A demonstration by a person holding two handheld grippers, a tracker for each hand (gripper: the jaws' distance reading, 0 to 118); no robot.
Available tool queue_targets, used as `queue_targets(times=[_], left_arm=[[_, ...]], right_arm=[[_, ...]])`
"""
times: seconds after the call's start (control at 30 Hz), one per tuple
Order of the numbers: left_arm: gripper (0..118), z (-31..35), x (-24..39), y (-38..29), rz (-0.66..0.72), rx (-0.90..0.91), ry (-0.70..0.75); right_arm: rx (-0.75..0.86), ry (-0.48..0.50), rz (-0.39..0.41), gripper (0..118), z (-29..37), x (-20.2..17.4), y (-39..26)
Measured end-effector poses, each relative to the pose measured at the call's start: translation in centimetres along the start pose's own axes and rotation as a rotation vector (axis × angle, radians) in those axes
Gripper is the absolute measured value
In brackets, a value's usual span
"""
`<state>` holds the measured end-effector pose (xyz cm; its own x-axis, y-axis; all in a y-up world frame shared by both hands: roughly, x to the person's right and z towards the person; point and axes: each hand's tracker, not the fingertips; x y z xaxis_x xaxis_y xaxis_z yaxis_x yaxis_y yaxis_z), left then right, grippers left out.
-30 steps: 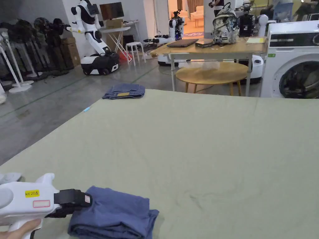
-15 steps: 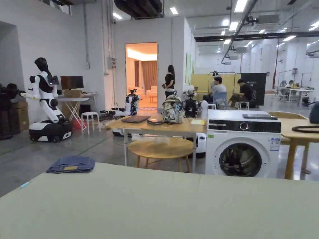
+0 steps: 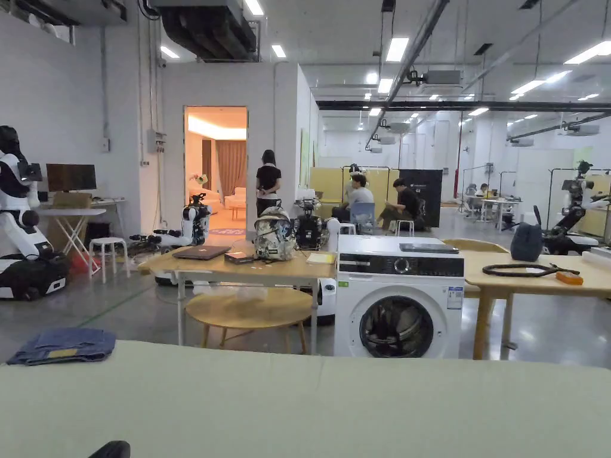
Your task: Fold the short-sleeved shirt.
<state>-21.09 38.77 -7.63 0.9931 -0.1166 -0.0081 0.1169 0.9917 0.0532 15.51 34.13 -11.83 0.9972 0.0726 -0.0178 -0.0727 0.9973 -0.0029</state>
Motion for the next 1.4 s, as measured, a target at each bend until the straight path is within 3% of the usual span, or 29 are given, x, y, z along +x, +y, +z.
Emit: queue_targets(times=[0.07, 0.13, 0.4, 0.57, 0.8, 0.83, 0.87, 0.93, 0.97, 1.03, 1.07, 1.4], left_arm=[[0, 0.1, 0.1, 0.0, -0.025, -0.009, -0.002], [0, 0.0, 0.0, -0.1, -0.015, -0.023, 0.02], [0, -0.2, -0.2, -0.9, 0.005, -0.062, 0.013], [0, -0.2, -1.3, -0.7, 0.089, -0.046, -0.005], [0, -0.3, -1.2, -0.8, 0.076, -0.03, 0.001], [15, -0.3, -1.2, -0.9, 0.075, -0.03, -0.004], [34, -0.5, -1.1, -0.9, 0.072, -0.03, -0.009], [58, -0.8, -0.8, -0.9, 0.068, -0.034, -0.008], [70, -1.0, -0.7, -0.9, 0.073, -0.042, -0.014], [99, -1.3, -0.4, -0.7, 0.085, -0.058, -0.022], [103, -1.2, -0.2, -0.8, 0.079, -0.044, -0.025], [103, -0.5, 0.2, -0.5, 0.092, 0.003, -0.052]], right_arm=[[-0.019, 0.075, -0.029, 0, 0.2, 0.3, -0.1], [-0.015, 0.018, 0.005, 0, 0.4, -0.2, -0.4], [-0.04, 0.051, -0.014, 0, 0.4, 0.1, -0.2], [-0.04, 0.06, -0.007, 0, 0.4, 0.1, 0.0], [-0.029, 0.068, 0.0, 0, 0.3, 0.0, 0.1], [-0.01, 0.063, 0.022, 19, 0.5, -0.2, 0.1], [-0.001, 0.057, 0.036, 48, 0.5, -0.4, 0.1], [-0.004, 0.063, 0.047, 105, 0.3, -0.6, 0.2], [-0.007, 0.073, 0.052, 115, 0.2, -0.7, 0.2], [0.019, 0.104, 0.061, 116, 0.6, -1.1, -0.1], [0.016, 0.108, 0.057, 116, 0.6, -1.2, -0.1], [-0.037, 0.118, 0.012, 116, 0.1, -1.4, -0.4]])
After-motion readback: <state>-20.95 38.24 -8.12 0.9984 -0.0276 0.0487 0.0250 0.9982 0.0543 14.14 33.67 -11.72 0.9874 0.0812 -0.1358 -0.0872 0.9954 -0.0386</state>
